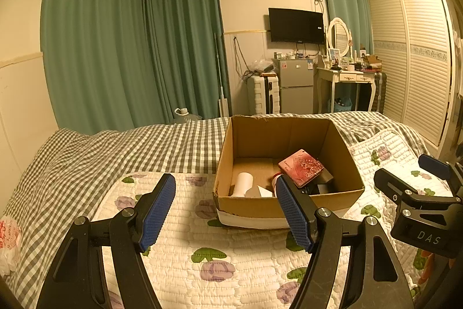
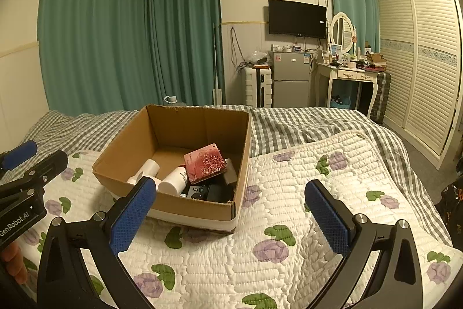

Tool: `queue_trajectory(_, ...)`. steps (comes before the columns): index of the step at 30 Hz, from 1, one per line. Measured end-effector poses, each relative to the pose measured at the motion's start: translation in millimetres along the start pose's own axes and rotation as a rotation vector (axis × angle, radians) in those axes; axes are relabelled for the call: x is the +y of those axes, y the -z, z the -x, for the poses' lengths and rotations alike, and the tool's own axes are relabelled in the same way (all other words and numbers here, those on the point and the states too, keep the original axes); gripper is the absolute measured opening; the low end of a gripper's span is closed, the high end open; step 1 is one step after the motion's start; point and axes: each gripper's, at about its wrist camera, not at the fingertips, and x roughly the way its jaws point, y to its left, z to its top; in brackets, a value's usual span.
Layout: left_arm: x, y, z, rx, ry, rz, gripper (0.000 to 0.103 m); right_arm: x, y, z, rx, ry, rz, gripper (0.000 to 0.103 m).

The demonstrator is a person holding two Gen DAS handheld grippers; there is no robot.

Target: Organize rigid objects

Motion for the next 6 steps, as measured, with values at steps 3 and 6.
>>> queue_trajectory(3, -0.2, 3.1, -1.7, 0.004, 0.002, 0.0, 0.075, 0.1, 0.1, -0.3, 0.001, 0.001, 0.0, 0.103)
queue_trajectory(6, -0.4, 3.9, -1.9, 0.007, 0.003, 0.0, 0.075, 0.4, 0.3, -1.1, 0.005, 0.001, 0.001, 0.103)
